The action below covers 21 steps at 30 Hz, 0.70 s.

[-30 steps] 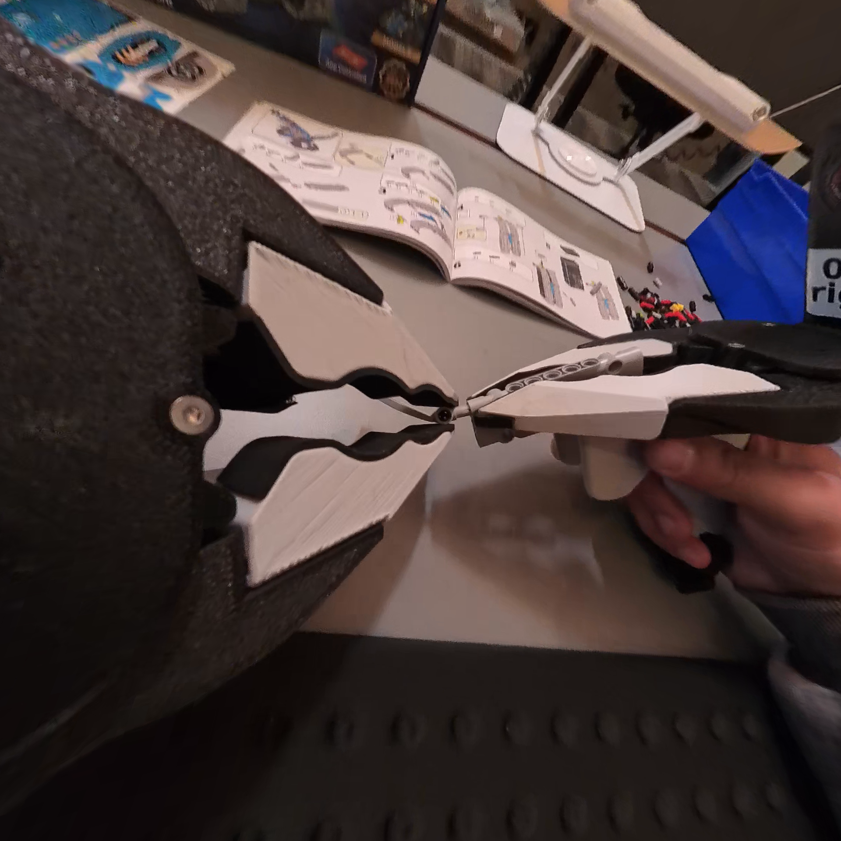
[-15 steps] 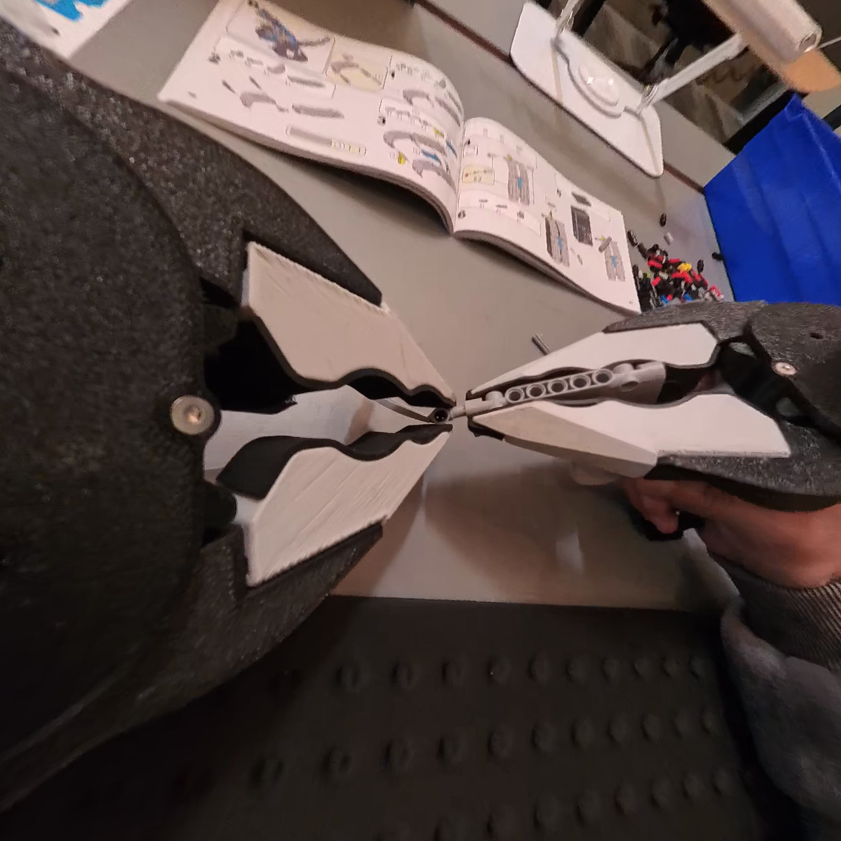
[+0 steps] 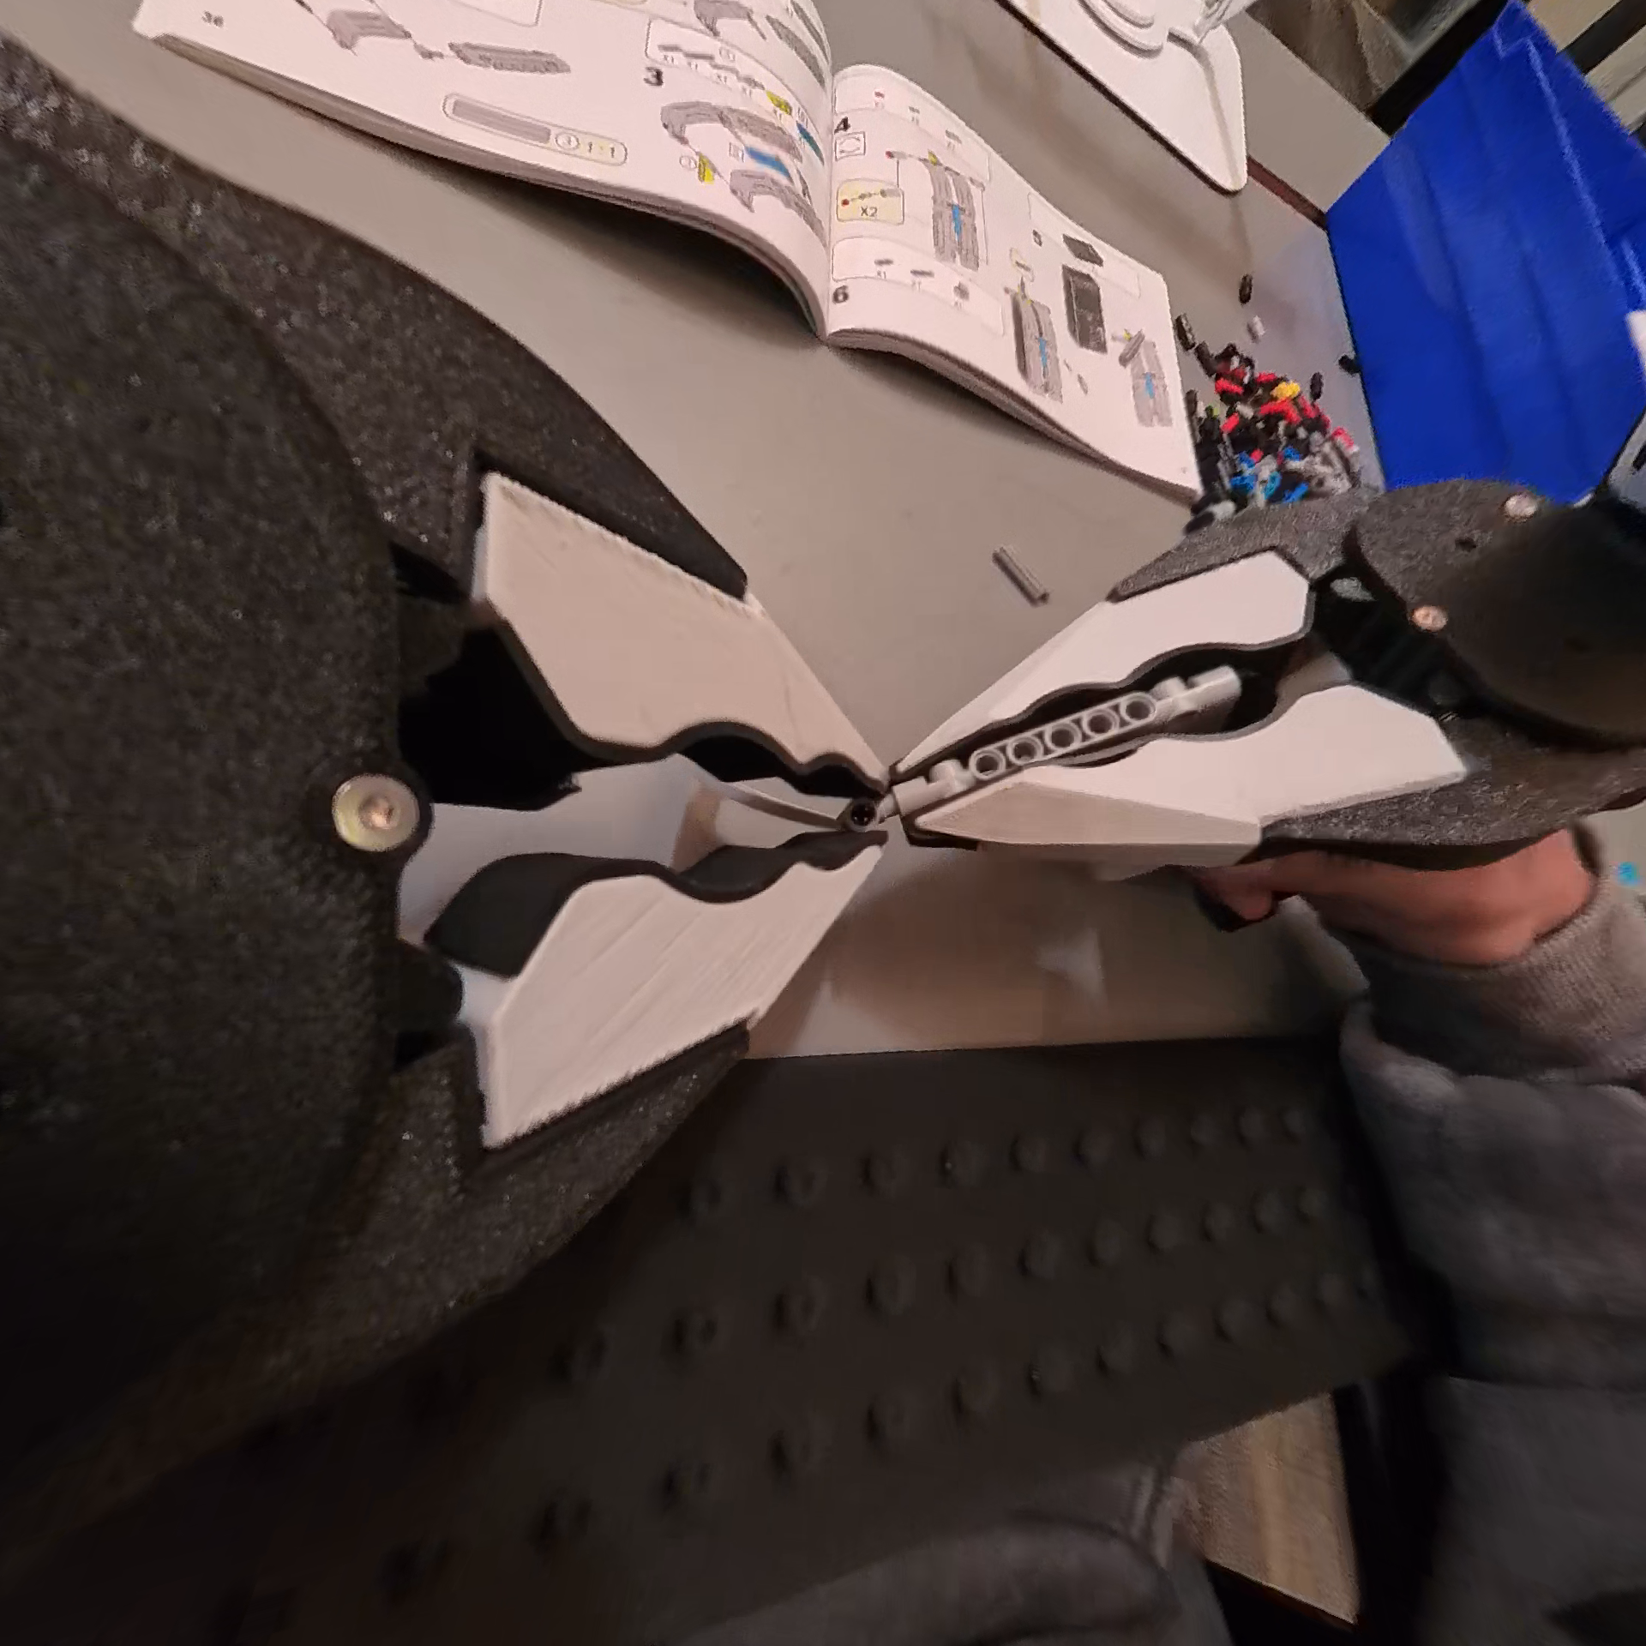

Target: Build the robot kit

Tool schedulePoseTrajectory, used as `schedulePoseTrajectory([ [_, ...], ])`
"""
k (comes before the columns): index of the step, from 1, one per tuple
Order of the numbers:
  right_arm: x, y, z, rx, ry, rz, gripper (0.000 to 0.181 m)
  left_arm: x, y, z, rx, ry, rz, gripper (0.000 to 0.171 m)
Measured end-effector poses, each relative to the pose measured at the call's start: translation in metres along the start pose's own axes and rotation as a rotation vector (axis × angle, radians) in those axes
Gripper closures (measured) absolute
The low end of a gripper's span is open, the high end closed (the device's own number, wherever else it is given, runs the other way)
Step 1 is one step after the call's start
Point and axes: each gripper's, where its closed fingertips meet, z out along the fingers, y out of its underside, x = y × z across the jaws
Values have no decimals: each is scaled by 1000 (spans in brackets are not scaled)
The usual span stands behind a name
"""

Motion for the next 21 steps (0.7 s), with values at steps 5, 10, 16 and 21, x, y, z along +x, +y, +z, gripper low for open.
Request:
schedulePoseTrajectory([
  [5,3,-9,-3,48,41,-38,175,-8,-4,-4,41,-7,-63,167],
  [10,1,-19,-10,125,-26,82,175,-10,-6,-7,83,50,-169,164],
  [16,-8,-32,-14,202,-83,102,175,-5,-18,-16,166,178,-296,167],
  [21,-20,-32,-12,184,-138,83,175,7,-25,-21,209,328,-404,168],
])
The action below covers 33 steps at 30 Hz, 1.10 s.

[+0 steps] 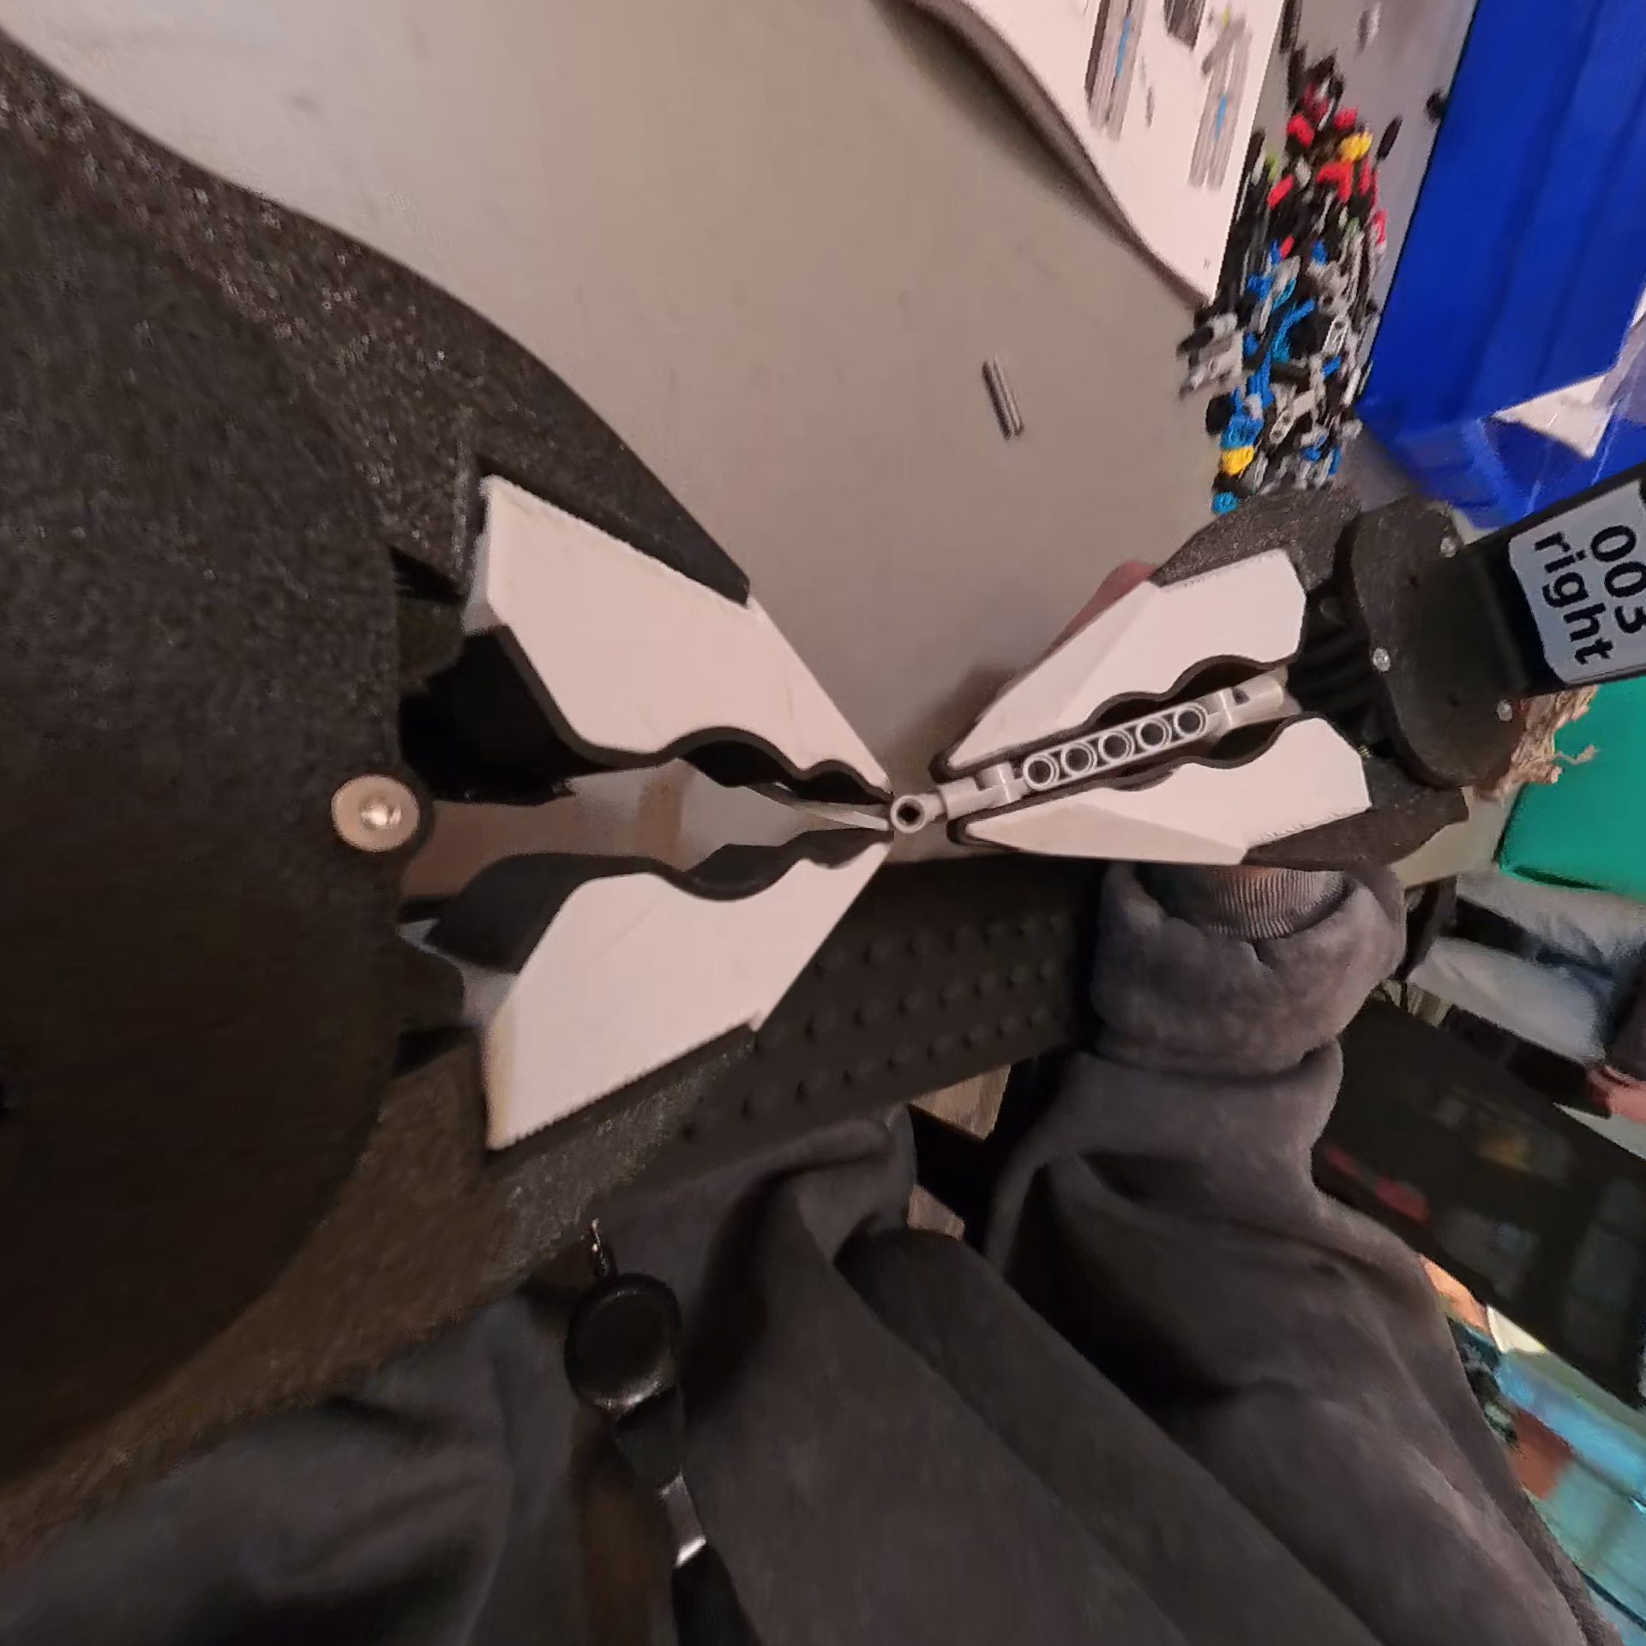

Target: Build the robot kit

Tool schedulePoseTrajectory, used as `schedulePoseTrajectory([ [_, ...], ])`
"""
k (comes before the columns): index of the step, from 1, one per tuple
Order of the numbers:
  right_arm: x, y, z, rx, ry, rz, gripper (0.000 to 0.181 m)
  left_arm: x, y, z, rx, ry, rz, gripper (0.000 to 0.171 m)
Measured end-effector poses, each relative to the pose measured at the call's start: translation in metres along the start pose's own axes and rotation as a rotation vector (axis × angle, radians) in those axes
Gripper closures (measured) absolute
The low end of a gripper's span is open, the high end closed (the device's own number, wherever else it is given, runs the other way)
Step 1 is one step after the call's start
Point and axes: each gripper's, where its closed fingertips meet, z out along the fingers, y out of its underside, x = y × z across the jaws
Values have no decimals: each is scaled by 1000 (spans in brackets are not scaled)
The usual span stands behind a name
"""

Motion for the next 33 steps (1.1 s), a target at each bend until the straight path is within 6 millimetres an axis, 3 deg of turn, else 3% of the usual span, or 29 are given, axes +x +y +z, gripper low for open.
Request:
schedulePoseTrajectory([
  [12,-5,20,8,-121,-57,70,175,7,15,9,-92,21,47,170],
  [17,-4,14,7,-77,-64,78,175,6,10,7,-62,43,-2,169],
  [21,2,-6,1,48,-52,116,175,0,-6,-2,46,101,-174,168],
  [30,2,-16,-10,134,-108,223,174,-2,-15,-9,115,112,-212,168],
  [33,12,-18,-10,153,-63,248,154,1,-17,-10,126,120,-196,170],
])
